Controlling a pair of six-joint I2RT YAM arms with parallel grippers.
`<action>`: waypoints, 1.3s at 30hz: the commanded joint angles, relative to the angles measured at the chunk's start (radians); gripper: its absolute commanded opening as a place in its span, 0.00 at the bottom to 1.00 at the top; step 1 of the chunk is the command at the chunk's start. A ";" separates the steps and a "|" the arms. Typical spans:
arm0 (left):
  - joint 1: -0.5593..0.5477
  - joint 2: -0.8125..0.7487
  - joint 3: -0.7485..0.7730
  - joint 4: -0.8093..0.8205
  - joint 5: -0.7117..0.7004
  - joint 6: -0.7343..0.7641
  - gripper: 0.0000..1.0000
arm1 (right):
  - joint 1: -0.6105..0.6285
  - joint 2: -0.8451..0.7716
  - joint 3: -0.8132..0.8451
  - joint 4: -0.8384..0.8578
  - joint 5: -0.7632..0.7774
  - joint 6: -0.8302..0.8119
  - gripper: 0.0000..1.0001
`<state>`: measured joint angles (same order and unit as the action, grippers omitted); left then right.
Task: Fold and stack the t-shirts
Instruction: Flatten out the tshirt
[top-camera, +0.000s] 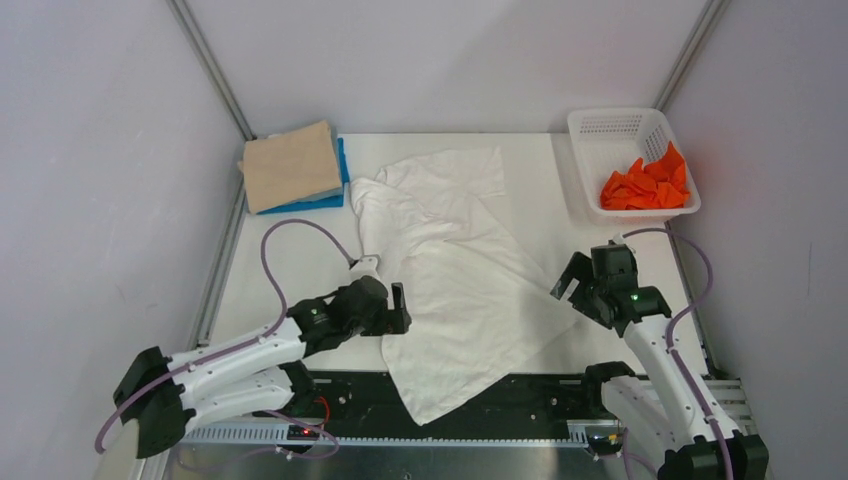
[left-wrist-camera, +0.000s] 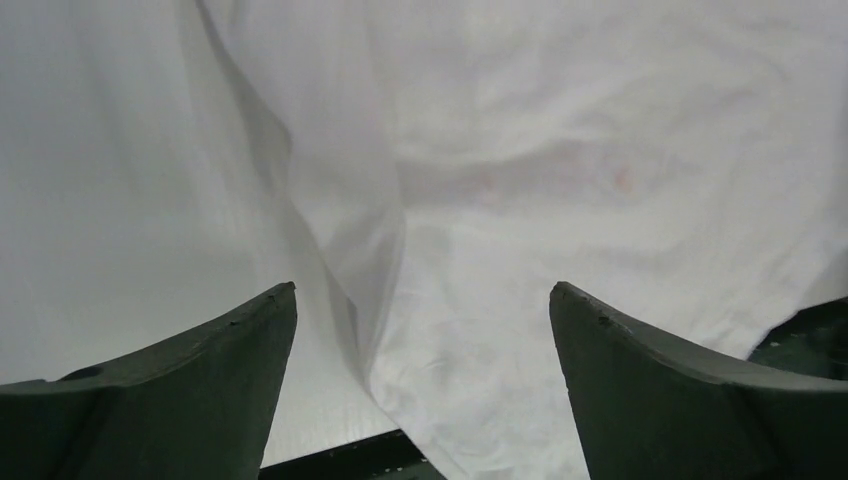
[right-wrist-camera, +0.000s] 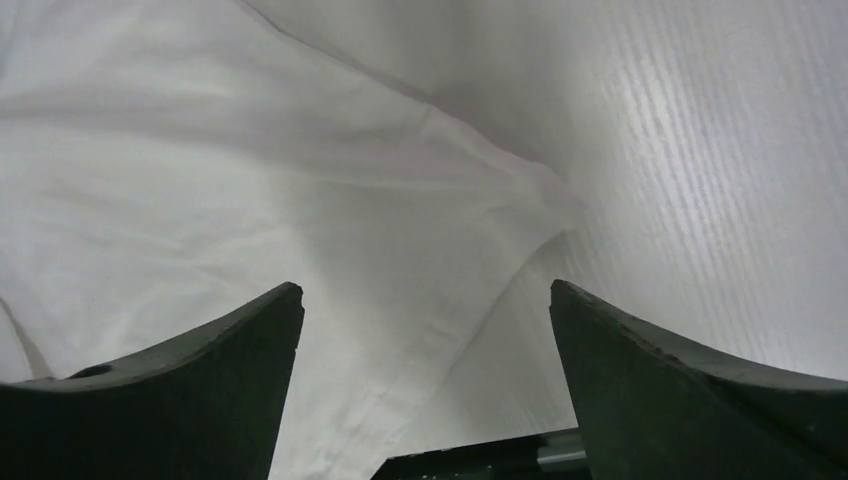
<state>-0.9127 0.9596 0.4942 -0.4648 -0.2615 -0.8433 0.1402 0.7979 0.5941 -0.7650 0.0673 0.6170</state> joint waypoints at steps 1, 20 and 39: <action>-0.017 -0.085 0.092 0.045 -0.061 0.010 1.00 | 0.050 -0.041 0.078 -0.033 0.140 0.041 0.99; 0.112 0.826 0.943 0.037 0.016 0.641 1.00 | 0.553 0.150 -0.001 0.191 0.109 0.207 1.00; 0.176 1.345 1.435 -0.151 -0.133 0.670 0.91 | 0.479 0.124 -0.182 0.332 -0.016 0.204 0.99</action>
<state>-0.7563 2.3009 1.8832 -0.5907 -0.3893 -0.1825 0.6445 0.9405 0.4255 -0.4713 0.0582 0.8139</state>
